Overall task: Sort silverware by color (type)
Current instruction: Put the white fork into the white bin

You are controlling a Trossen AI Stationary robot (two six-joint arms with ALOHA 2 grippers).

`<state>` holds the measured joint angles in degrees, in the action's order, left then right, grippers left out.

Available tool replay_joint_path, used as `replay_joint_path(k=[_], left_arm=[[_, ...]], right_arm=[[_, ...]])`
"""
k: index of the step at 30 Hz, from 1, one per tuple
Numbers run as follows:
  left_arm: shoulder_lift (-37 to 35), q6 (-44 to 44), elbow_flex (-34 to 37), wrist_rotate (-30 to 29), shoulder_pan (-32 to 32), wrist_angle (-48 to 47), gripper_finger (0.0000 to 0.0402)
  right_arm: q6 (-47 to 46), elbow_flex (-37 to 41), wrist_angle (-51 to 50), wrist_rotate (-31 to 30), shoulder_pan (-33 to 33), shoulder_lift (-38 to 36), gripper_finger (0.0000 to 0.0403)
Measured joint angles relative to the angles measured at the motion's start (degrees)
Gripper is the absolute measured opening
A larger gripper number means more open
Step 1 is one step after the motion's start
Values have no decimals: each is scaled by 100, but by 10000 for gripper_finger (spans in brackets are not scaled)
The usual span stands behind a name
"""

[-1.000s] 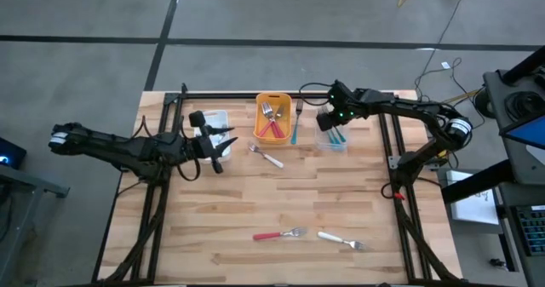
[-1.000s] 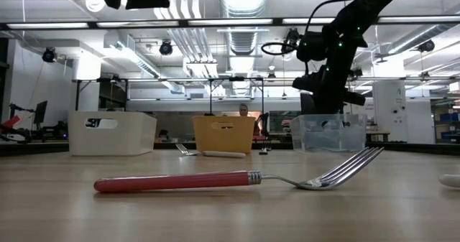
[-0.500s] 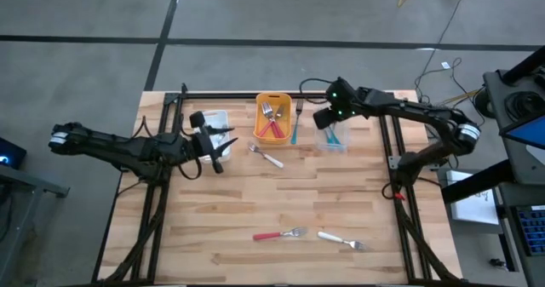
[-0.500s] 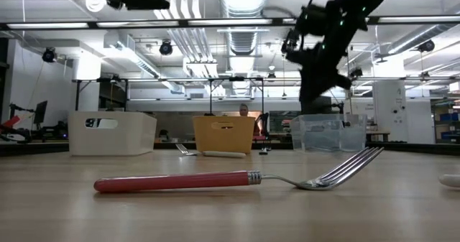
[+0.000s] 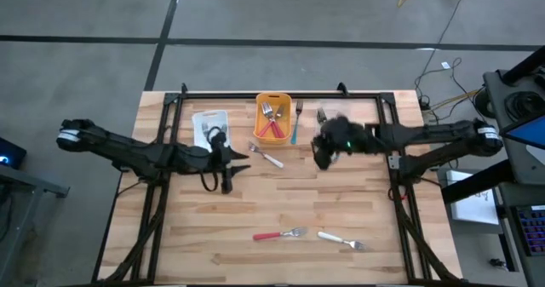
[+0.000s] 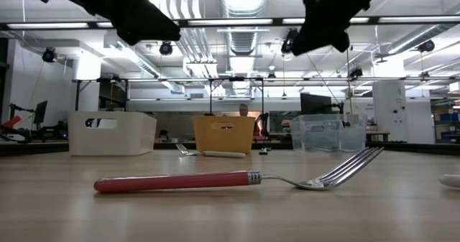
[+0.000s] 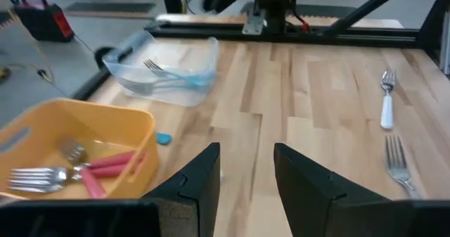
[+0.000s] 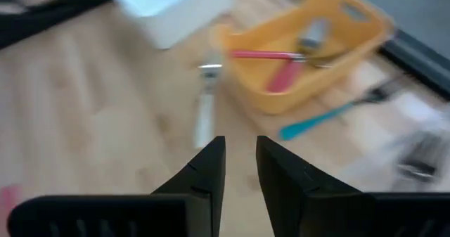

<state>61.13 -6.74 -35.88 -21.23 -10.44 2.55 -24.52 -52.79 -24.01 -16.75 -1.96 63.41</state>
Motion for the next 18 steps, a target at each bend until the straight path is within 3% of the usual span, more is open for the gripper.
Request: replay_joint_path(k=[9, 18], left_arm=[[649, -460, -7, 130, -261, 463, 115], [1020, -845, -9, 131, -661, 713, 115]], right_arm=[[-388, 253, 698, -444, 1720, 216, 71], [-640, 312, 1222, -716, 2592, 639, 72]])
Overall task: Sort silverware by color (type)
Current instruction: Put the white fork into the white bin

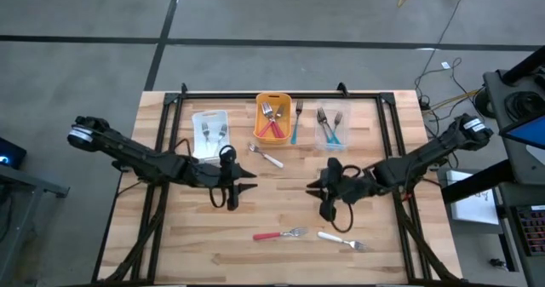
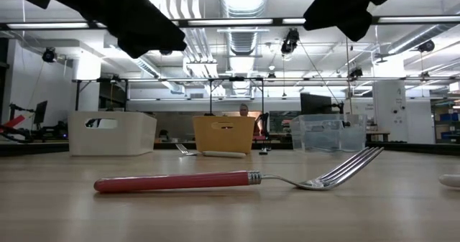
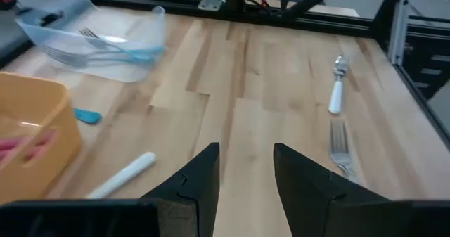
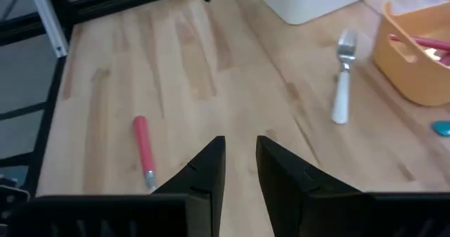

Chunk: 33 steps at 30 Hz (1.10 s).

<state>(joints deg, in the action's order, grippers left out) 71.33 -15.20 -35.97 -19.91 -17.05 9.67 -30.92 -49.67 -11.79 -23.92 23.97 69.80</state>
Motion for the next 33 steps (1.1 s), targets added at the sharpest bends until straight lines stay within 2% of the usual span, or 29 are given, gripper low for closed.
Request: replay_joint_path(k=[12, 24, 33], left_arm=[[621, -541, -2, -1, -904, 714, 115], [1699, -947, -2, -8, -1606, 1761, 115], [2028, -1106, -190, -5, -1771, 1826, 115]], right_arm=[[-285, 0, 709, -73, 603, 722, 78], [-1662, -36, 789, 28, 1124, 1236, 76], [-2789, -57, 740, 628, 1599, 1240, 75]])
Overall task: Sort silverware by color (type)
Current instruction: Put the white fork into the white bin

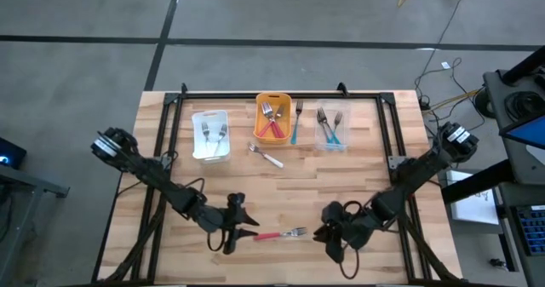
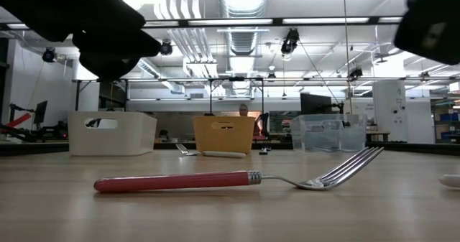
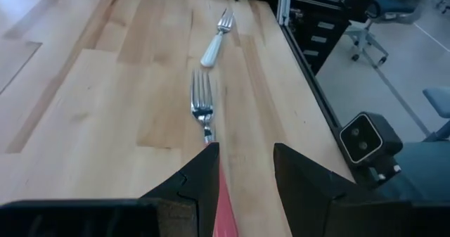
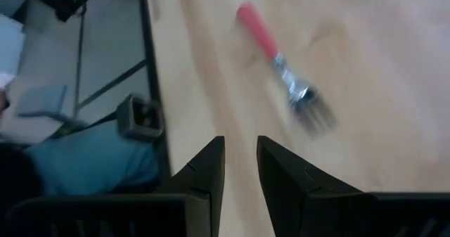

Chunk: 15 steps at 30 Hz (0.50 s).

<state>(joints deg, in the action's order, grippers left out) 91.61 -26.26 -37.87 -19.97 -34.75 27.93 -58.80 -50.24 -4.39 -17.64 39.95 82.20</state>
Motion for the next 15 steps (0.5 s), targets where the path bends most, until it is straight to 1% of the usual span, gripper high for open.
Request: replay_joint_path(k=[4, 9, 15], left_arm=[[51, 61, -118, 0, 1, -7, 115], [48, 219, -154, 0, -8, -56, 115], [33, 276, -155, 0, -8, -56, 115]], right_arm=[[-732, 0, -197, 398, 188, 2, 71], [-1638, -2, -510, 560, 441, 2, 68], [-2525, -3, -1053, 1190, 629, 4, 68]])
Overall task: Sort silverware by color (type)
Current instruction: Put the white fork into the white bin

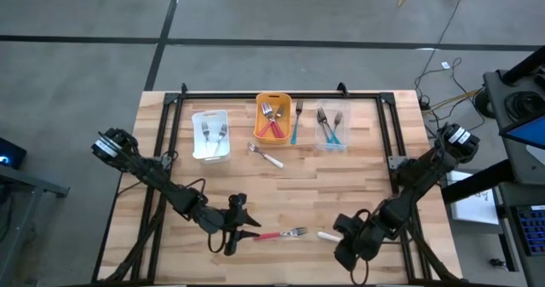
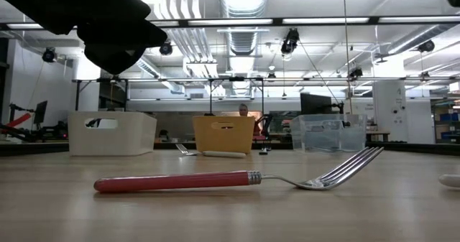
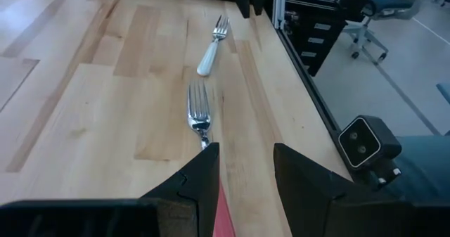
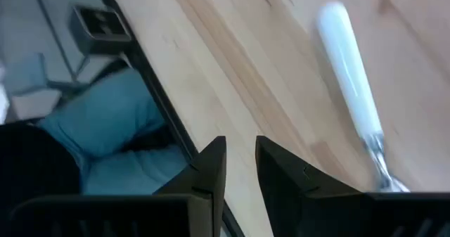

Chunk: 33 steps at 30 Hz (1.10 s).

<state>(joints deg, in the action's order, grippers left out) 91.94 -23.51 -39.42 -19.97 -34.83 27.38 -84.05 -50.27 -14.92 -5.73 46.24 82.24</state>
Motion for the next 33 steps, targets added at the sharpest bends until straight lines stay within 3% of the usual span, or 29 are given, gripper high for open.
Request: replay_joint_path(k=[5, 16, 21, 26, 33], left_arm=[[-4, 41, 1, -2, 1, 2, 115], [-15, 258, 2, -50, 7, 26, 115], [-17, 265, 2, -50, 7, 37, 115], [-17, 352, 2, -50, 7, 61, 115], [-19, 594, -42, -49, 7, 54, 115]], right_arm=[[-145, -397, -692, 265, 96, 45, 68], [420, -2170, -3562, -159, 113, 1105, 68], [710, -2664, -3916, -41, 115, 1768, 71], [886, -2966, -3928, 151, 113, 2266, 103], [927, -3256, -5012, 166, 112, 2640, 135]])
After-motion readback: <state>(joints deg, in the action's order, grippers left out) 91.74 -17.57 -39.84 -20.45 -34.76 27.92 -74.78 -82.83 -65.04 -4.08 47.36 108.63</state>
